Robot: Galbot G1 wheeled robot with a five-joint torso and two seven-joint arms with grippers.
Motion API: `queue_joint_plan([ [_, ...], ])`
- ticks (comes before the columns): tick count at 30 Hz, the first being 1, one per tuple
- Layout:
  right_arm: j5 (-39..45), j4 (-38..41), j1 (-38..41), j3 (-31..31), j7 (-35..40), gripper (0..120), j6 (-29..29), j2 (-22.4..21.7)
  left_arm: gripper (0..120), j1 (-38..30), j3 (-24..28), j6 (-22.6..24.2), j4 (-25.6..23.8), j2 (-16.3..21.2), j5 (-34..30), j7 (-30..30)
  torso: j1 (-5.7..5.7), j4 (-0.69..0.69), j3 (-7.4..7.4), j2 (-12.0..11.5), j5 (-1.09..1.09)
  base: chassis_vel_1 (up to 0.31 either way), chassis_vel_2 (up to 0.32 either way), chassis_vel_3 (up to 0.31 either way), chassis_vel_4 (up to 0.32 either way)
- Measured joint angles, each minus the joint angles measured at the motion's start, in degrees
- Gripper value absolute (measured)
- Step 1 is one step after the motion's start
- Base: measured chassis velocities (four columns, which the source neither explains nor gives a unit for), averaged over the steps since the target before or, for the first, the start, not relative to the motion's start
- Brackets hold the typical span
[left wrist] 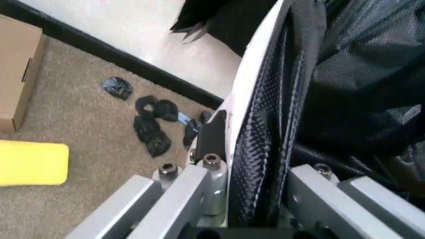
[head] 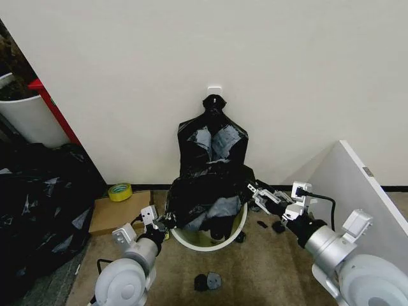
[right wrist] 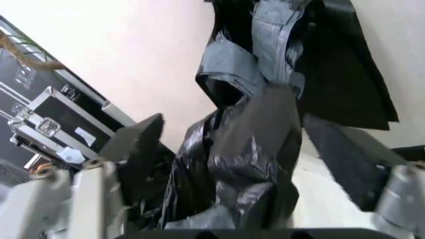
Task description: Place the garbage bag over the trash bin.
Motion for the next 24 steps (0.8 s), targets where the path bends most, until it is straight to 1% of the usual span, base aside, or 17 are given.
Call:
queue_joint_plan([
  [1,-0.23,0.0,0.0,-0.29,0.02,84,-0.27,0.05,1,0.0,0.05,0.09,-0.11,0.01,0.0,0.02,0.0,0.0,0.0,0.0,0.0,0.0,0.0,0.0,0.0],
  [2,-0.23,0.0,0.0,-0.29,0.02,84,-0.27,0.05,1,0.0,0.05,0.09,-0.11,0.01,0.0,0.02,0.0,0.0,0.0,0.0,0.0,0.0,0.0,0.0,0.0],
  [4,-1.22,0.0,0.03,-0.91,0.2,91,-0.63,0.16,1,-0.03,0.2,0.26,-0.34,-0.01,0.0,0.09,0.0,0.0,0.0,0.0,0.0,0.0,0.0,0.0,0.0],
  [5,-2.16,0.0,0.05,-1.33,0.3,97,-0.79,0.34,1,-0.03,0.27,0.37,-0.55,-0.07,0.0,0.19,0.0,0.0,0.0,0.0,0.0,0.0,0.0,0.0,0.0],
  [9,-2.62,0.0,0.04,-1.58,0.61,100,-0.95,0.7,1,0.12,0.28,0.43,-0.89,-0.08,0.07,0.36,0.0,0.0,0.0,0.0,0.0,0.0,0.0,0.0,0.0],
  [10,-2.63,0.0,0.02,-1.59,0.76,97,-0.97,0.74,1,0.21,0.27,0.44,-0.95,-0.02,0.09,0.43,0.0,0.0,0.0,0.0,0.0,0.0,0.0,0.0,0.0],
  [11,-2.63,0.0,0.0,-1.61,0.97,91,-1.02,0.76,1,0.38,0.25,0.44,-1.01,0.15,0.11,0.5,0.0,0.0,0.0,0.0,0.0,0.0,0.0,0.0,0.0],
  [12,-2.64,0.0,0.0,-1.61,1.0,91,-1.04,0.76,1,0.4,0.25,0.44,-1.01,0.17,0.11,0.51,0.0,0.0,0.0,0.0,0.0,0.0,0.0,0.0,0.0],
  [13,-2.64,0.0,-0.05,-1.71,1.14,84,-1.15,0.77,1,0.48,0.25,0.44,-1.08,0.32,0.14,0.55,0.0,0.0,0.0,0.0,0.0,0.0,0.0,0.0,0.0],
  [15,-2.65,0.0,-0.08,-1.84,1.38,76,-1.23,0.87,1,0.48,0.26,0.44,-1.15,0.34,0.17,0.59,0.0,0.0,0.0,0.0,0.0,0.0,0.0,0.0,0.0],
  [16,-2.65,0.0,-0.08,-1.84,1.38,76,-1.23,0.87,1,0.48,0.26,0.44,-1.15,0.34,0.17,0.59,0.0,0.0,0.0,0.0,0.0,0.0,0.0,0.0,0.0],
  [17,-2.68,0.0,-0.09,-1.89,1.53,71,-1.25,0.96,1,0.46,0.27,0.44,-1.18,0.34,0.18,0.6,0.0,0.0,0.0,0.0,0.0,0.0,0.0,0.0,0.0],
  [18,-2.69,0.0,-0.09,-1.93,1.66,70,-1.26,1.04,1,0.46,0.27,0.44,-1.2,0.34,0.19,0.6,0.0,0.0,0.0,0.0,0.0,0.0,0.0,0.0,0.0],
  [20,-2.69,0.0,-0.17,-1.96,2.02,58,-1.31,1.16,1,0.46,0.29,0.47,-1.23,0.41,0.2,0.63,0.0,0.0,0.0,0.0,0.0,0.0,0.0,0.0,0.0],
  [22,-2.69,0.0,-0.21,-1.96,2.22,51,-1.31,1.21,1,0.46,0.29,0.47,-1.23,0.47,0.21,0.65,0.0,0.0,0.0,0.0,0.0,0.0,0.0,0.0,0.0],
  [23,-2.69,0.0,-0.21,-1.96,2.22,51,-1.31,1.21,1,0.46,0.29,0.47,-1.23,0.47,0.21,0.65,0.0,0.0,0.0,0.0,0.0,0.0,0.0,0.0,0.0],
  [24,-2.7,0.0,-0.22,-1.96,2.29,49,-1.31,1.22,1,0.46,0.29,0.48,-1.23,0.49,0.21,0.66,0.0,0.0,0.0,0.0,0.0,0.0,0.0,0.0,0.0],
])
